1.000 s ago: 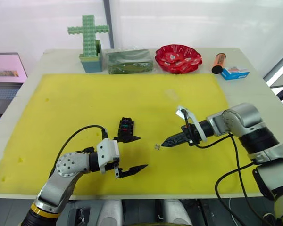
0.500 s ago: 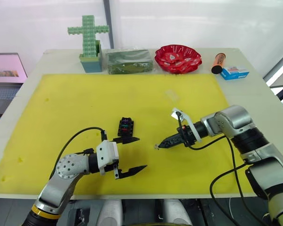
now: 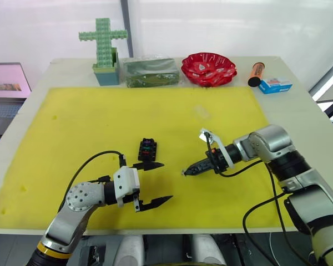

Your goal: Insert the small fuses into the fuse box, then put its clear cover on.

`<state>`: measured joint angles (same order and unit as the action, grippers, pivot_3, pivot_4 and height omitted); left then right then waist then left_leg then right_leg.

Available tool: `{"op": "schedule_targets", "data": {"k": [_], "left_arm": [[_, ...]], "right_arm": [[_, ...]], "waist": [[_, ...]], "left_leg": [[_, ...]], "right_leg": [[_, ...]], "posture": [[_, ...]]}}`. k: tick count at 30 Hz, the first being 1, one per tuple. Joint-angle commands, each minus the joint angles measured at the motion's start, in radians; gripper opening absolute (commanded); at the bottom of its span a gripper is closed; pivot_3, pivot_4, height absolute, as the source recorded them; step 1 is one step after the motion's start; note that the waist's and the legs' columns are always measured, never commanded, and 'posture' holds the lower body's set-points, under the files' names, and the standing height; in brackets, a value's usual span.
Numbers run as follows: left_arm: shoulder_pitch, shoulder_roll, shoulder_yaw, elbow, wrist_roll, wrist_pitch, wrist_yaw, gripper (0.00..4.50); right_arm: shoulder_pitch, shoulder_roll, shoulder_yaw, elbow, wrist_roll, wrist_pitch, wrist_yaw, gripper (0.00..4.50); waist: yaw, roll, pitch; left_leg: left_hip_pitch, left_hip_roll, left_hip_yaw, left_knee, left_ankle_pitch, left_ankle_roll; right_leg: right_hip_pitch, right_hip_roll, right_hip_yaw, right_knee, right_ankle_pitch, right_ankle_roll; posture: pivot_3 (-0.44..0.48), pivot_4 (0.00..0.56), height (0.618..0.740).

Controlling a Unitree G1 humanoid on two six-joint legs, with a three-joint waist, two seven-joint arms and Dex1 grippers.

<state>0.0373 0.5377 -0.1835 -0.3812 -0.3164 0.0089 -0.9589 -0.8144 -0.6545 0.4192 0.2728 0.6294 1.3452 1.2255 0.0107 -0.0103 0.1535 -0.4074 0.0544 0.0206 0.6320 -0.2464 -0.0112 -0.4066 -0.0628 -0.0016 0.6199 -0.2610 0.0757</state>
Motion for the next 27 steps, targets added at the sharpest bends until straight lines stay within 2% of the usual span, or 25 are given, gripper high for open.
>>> {"op": "schedule_targets", "data": {"k": [1, 2, 6, 10, 18, 23, 27], "left_arm": [[-0.004, -0.004, -0.002, -0.013, -0.005, -0.023, -0.002, 4.50], [-0.004, -0.004, -0.002, -0.013, -0.005, -0.023, -0.002, 4.50], [-0.003, -0.002, 0.001, -0.021, -0.008, -0.018, 0.000, 4.50], [-0.004, 0.000, 0.001, -0.026, -0.007, -0.013, 0.002, 4.50], [-0.003, 0.003, 0.008, -0.043, -0.015, 0.001, 0.012, 4.50], [0.058, 0.015, 0.089, -0.096, -0.072, 0.031, 0.053, 4.50], [0.114, 0.015, 0.191, -0.160, -0.128, 0.093, 0.134, 4.50]], "right_arm": [[-0.004, 0.018, -0.008, 0.002, -0.009, -0.001, -0.006, 1.66], [-0.004, 0.021, -0.008, 0.006, -0.013, -0.003, -0.010, 1.48], [-0.001, 0.032, -0.015, 0.026, -0.030, -0.009, -0.026, 0.09], [0.010, 0.015, 0.020, 0.033, -0.077, -0.073, -0.015, 0.04], [-0.006, -0.002, -0.020, 0.007, -0.066, -0.066, 0.011, 0.04], [-0.054, -0.032, -0.145, -0.274, 0.017, -0.027, -0.029, 0.04], [-0.102, 0.036, -0.248, -0.423, -0.012, -0.021, -0.221, 0.04]], "waist": [[0.000, 0.000, 0.000], [0.000, 0.000, 0.000], [0.000, 0.000, 0.000], [-0.001, -0.001, -0.001], [0.001, -0.001, -0.001], [-0.001, -0.001, 0.000], [-0.005, -0.002, -0.001]], "left_leg": [[0.000, 0.000, 0.000, 0.000, 0.000, 0.000], [0.000, 0.000, 0.000, 0.000, 0.000, 0.000], [0.000, 0.000, 0.000, 0.000, 0.000, 0.000], [0.001, 0.000, 0.000, 0.000, 0.000, 0.000], [0.001, 0.000, 0.000, 0.001, 0.000, 0.000], [0.000, 0.000, 0.000, 0.001, 0.000, 0.000], [0.001, 0.001, 0.000, -0.001, 0.000, 0.000]], "right_leg": [[0.000, 0.000, 0.000, 0.000, 0.000, 0.000], [0.000, 0.000, 0.000, 0.000, 0.000, 0.000], [0.000, 0.000, 0.000, 0.001, 0.001, 0.002], [0.001, 0.000, 0.000, 0.001, 0.001, 0.002], [0.002, 0.000, 0.000, 0.002, 0.000, 0.000], [-0.001, 0.000, 0.001, 0.003, 0.001, 0.002], [-0.002, 0.001, 0.001, 0.006, 0.001, 0.003]], "posture": [[0.000, 0.150, 0.740], [0.000, 0.150, 0.740], [0.000, 0.150, 0.740], [0.000, 0.150, 0.740], [0.000, 0.150, 0.740], [0.000, 0.150, 0.740], [0.000, 0.150, 0.740]]}}
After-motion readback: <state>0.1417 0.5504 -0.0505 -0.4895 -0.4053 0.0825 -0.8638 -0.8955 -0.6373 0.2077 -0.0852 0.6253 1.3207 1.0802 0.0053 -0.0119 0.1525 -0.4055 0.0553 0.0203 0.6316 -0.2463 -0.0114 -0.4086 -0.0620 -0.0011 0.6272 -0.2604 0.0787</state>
